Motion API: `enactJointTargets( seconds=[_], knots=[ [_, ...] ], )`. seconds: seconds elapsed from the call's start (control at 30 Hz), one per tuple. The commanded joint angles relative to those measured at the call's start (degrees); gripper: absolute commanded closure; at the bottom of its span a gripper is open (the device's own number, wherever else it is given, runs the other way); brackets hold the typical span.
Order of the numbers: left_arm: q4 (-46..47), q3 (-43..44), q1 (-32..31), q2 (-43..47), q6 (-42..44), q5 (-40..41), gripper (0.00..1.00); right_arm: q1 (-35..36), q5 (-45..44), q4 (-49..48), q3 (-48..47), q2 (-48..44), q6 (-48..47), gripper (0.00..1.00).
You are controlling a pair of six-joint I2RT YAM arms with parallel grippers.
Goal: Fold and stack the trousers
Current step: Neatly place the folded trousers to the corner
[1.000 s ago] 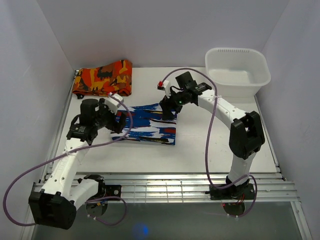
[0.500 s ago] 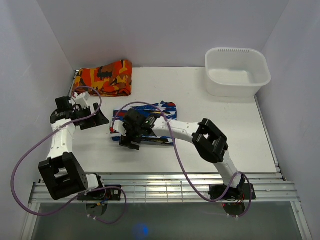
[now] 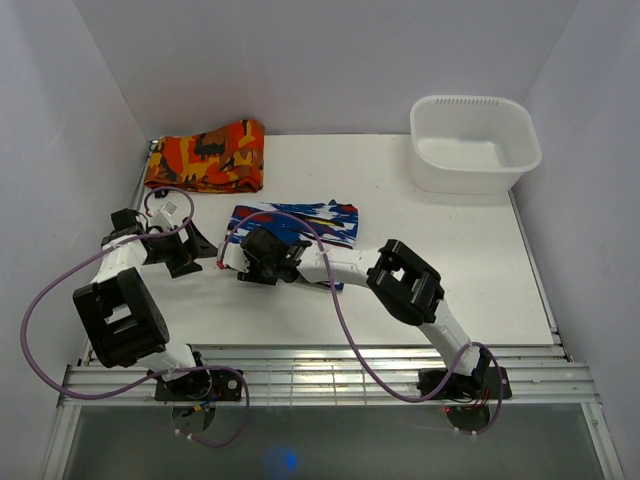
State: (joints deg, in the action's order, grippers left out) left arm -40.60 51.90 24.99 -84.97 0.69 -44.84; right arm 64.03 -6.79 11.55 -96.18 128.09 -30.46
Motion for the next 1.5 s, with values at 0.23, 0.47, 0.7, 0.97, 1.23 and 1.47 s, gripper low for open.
enactJointTargets(
  seconds=[0.23, 0.47, 0.7, 0.97, 1.23, 1.47],
  knots=[
    [5.27, -1.36, -0.12, 2.79, -3.06, -6.58, 0.02, -0.84, -1.38, 2.25, -2.69, -7.51, 3.39, 0.23],
    [5.27, -1.54, -0.12, 4.2, -1.92, -6.05, 0.02, -1.54, -2.01, 2.6, -6.65, -4.26, 3.65, 0.17],
    [6.14, -1.8, 0.14, 4.2, -2.62, -5.08, 0.02, -3.91, 5.89, 4.01, -6.65, 1.45, 3.39, 0.16],
    [7.9, -2.59, 0.14, 3.23, -4.55, -5.17, 0.02, -5.23, 11.8, 4.18, -6.03, 6.11, 3.21, 0.31],
    [10.36, -3.91, 0.14, -0.19, -7.71, -5.43, 0.02, -8.39, 19.68, 5.24, -3.15, 5.0, 5.49, 0.92],
    [22.21, -9.7, 0.14, -4.41, -21.32, -12.9, 0.02, -12.44, 36.48, 4.97, -1.82, -3.02, 11.73, 0.92]
  ],
)
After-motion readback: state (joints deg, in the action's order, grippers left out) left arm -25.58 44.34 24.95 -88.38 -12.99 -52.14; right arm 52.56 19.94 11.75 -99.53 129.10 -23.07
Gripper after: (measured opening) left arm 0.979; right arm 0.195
